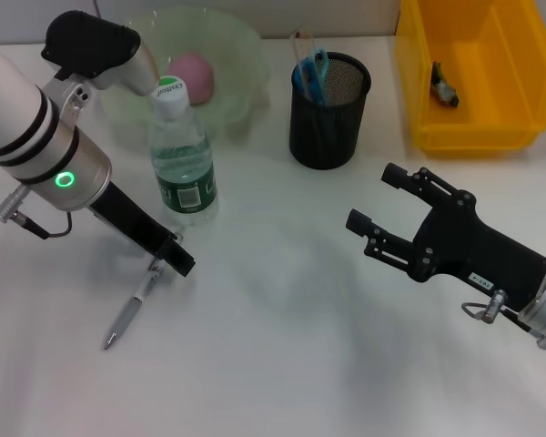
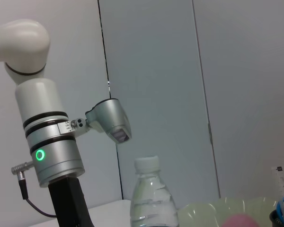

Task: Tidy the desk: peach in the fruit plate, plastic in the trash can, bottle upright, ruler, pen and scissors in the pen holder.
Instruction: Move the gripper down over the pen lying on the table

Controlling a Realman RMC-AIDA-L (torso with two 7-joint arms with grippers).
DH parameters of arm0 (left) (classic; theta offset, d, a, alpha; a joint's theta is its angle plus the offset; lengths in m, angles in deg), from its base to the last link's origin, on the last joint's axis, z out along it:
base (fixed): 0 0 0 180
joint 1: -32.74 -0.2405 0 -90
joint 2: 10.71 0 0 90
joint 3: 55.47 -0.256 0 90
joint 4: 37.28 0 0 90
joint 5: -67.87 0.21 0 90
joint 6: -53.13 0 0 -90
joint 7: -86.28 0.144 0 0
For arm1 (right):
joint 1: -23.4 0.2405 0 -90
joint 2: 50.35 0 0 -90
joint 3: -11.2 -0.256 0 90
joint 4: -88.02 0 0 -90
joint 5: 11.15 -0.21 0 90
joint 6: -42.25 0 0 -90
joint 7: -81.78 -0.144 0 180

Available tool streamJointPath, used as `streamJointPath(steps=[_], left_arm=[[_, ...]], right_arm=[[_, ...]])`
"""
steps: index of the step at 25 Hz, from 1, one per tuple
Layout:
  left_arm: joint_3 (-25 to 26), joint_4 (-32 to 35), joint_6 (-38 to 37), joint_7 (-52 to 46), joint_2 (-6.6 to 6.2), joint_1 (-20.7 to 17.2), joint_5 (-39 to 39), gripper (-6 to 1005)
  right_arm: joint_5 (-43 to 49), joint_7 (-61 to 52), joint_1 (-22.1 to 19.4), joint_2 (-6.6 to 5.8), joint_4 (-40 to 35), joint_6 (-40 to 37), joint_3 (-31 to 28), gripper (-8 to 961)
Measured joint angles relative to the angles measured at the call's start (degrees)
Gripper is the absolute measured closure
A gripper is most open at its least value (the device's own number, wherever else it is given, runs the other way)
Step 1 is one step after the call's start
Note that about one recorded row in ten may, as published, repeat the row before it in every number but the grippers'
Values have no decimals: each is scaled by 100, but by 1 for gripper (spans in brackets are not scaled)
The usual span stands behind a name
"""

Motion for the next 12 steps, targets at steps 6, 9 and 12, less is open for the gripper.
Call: streamJointPath(steps=[6, 9, 12], left_arm=[[-46, 0, -9, -61, 4, 20, 160, 399], [-124, 0, -10, -78, 11, 27, 185, 400], [-135, 0, -8, -80, 14, 34, 182, 401]], right_arm=[[-4, 0, 53, 0, 12, 95, 0, 151], [-6, 0, 67, 0, 16, 118, -6, 151], [-9, 0, 74, 0, 18, 122, -7, 151]])
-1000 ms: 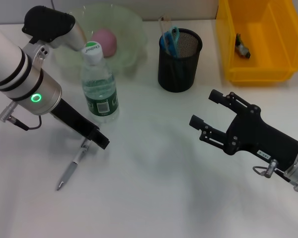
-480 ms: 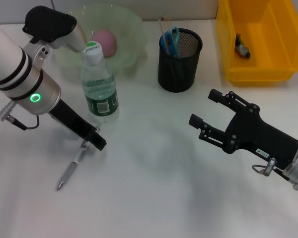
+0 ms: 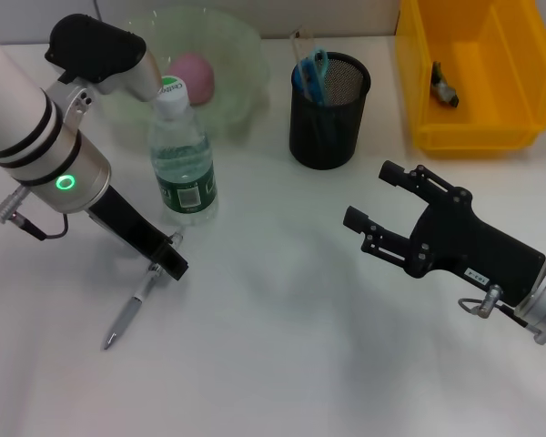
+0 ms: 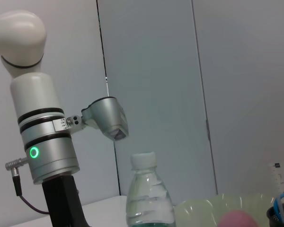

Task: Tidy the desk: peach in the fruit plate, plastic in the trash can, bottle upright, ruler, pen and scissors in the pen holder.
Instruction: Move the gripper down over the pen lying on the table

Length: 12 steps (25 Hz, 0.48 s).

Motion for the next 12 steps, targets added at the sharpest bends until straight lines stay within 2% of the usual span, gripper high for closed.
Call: streamJointPath(steps=[12], left_arm=[[-21, -80, 51, 0, 0, 42, -8, 405]], right_arm=[[-1, 1, 45, 0, -2, 57, -1, 152]])
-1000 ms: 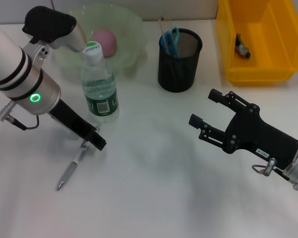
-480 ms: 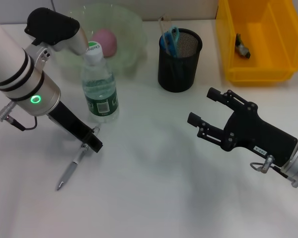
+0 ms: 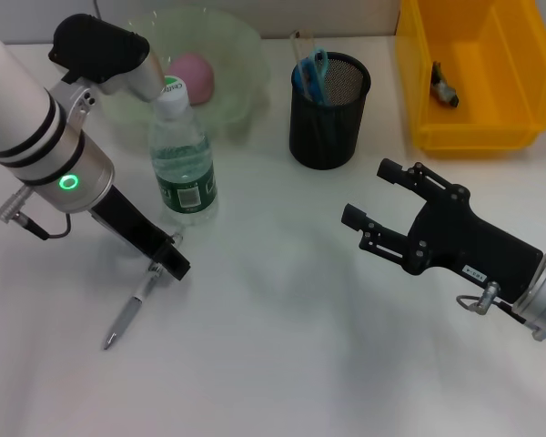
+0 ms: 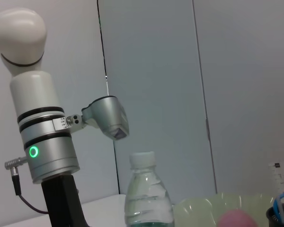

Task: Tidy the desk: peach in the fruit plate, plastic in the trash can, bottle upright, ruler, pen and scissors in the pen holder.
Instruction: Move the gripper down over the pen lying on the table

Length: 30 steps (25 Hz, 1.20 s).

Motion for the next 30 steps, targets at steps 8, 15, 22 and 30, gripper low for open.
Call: streamJointPath(steps=[8, 15, 22, 30], left_arm=[[-8, -41, -4, 1, 8, 10, -10, 407], [-70, -70, 4, 1, 9, 10, -14, 409], [-127, -70, 9, 1, 9, 15, -14, 411], [-140, -70, 17, 1, 9, 24, -13, 425]], right_arm=[[0, 0, 14, 0, 2, 13, 0, 152], [0, -1, 20, 0, 2, 13, 0, 152], [0, -1, 26, 0, 1, 14, 0, 152], [1, -1, 26, 0, 2, 30, 0, 152]])
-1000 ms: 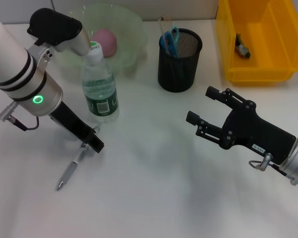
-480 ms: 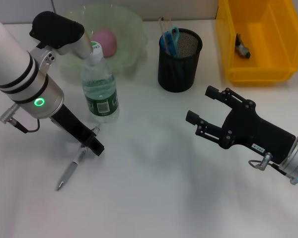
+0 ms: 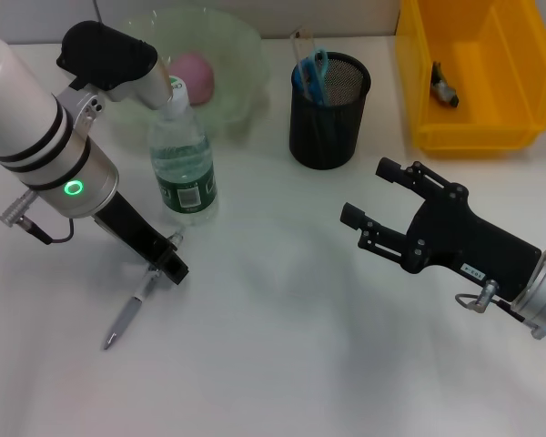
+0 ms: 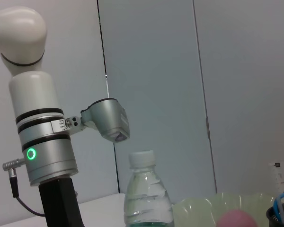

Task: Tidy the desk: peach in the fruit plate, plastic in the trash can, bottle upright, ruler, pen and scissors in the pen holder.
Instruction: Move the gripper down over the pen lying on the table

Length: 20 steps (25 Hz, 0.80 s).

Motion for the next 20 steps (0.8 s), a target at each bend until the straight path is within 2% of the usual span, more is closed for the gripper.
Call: streamJointPath(steps=[19, 20], left_arm=[[-142, -79, 36, 60, 0, 18, -6, 579], [-148, -79, 42, 60, 0, 18, -5, 611]], right_arm=[[0, 0, 49, 7, 9, 67, 0, 153], [0, 0, 51, 8, 9, 68, 0, 153]])
